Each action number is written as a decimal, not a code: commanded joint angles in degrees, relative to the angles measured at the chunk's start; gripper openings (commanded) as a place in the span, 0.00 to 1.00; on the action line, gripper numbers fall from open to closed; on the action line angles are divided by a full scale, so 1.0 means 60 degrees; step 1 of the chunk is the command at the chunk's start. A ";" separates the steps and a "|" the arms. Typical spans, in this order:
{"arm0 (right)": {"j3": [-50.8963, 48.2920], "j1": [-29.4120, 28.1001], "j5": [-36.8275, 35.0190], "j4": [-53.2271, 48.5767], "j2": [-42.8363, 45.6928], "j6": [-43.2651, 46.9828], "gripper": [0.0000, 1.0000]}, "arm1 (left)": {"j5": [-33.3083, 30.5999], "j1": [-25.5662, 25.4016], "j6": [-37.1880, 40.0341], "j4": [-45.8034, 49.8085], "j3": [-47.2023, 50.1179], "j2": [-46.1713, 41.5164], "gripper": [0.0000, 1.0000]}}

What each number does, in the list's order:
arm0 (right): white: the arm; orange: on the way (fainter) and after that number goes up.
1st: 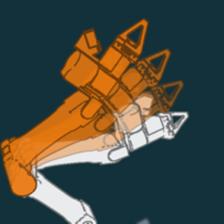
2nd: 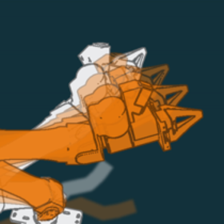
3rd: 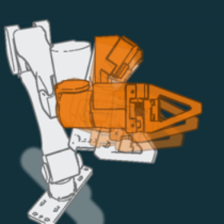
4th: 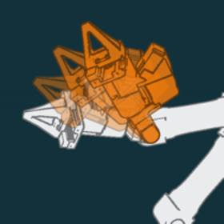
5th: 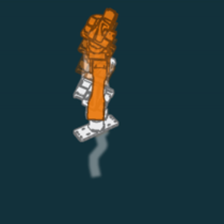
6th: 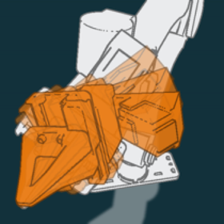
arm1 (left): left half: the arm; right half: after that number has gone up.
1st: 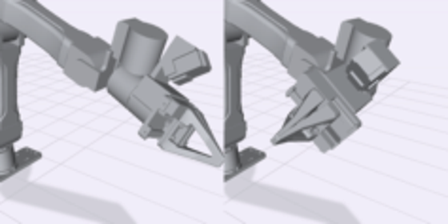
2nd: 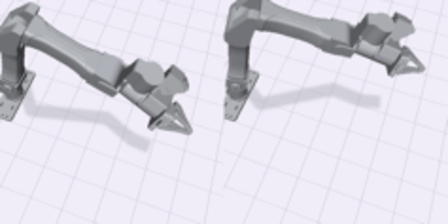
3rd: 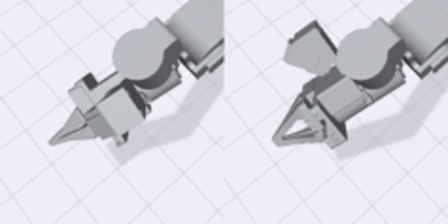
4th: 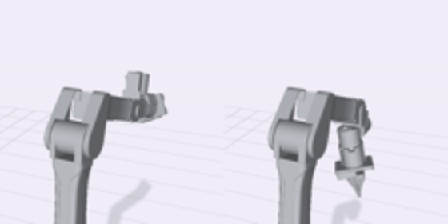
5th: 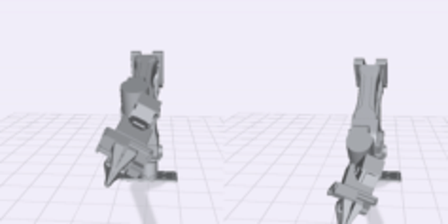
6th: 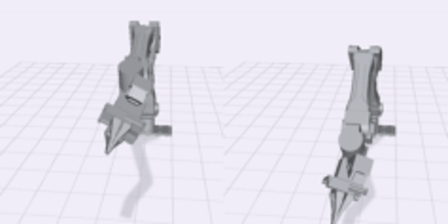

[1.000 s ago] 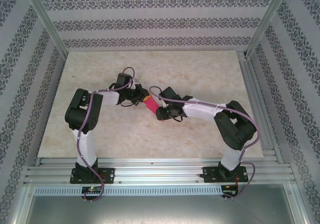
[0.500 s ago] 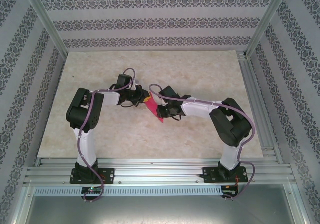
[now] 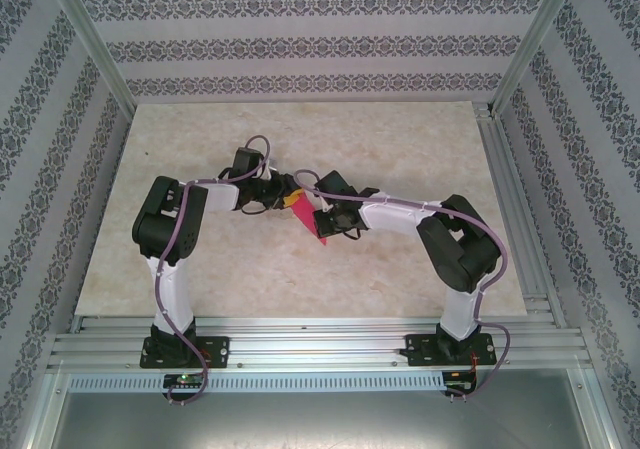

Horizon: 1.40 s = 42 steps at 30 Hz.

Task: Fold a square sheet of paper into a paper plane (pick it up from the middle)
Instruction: Fold the wing for the fifth time at the center of the table.

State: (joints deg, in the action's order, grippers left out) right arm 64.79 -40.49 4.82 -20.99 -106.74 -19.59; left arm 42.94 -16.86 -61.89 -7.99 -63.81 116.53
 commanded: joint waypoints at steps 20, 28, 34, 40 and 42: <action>0.1207 0.0187 -0.0569 -0.1969 -0.0543 0.3541 0.01 | -0.0811 -0.0200 0.0080 0.1549 0.0454 -0.2142 0.72; 0.0784 -0.0093 -0.0971 -0.1138 -0.0132 0.3499 0.01 | -0.1010 -0.0683 -0.0798 0.0861 0.0548 -0.1651 0.72; 0.0512 -0.0364 -0.1476 -0.0759 0.0047 0.3573 0.01 | -0.1229 -0.0681 -0.1458 0.0546 0.0734 -0.1421 0.72; 0.0266 -0.0698 -0.1994 -0.0477 0.0120 0.3712 0.01 | -0.1469 -0.0718 -0.1631 0.0567 0.0817 -0.1490 0.72; 0.0131 -0.0773 -0.2090 -0.0252 0.0203 0.3811 0.01 | -0.1480 -0.0787 -0.1623 0.0595 0.0775 -0.1424 0.72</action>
State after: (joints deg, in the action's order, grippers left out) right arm 66.70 -43.97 -4.71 -25.39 -107.63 1.69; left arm 35.03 -21.08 -70.65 -3.46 -58.24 106.96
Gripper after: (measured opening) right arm 0.042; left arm 0.716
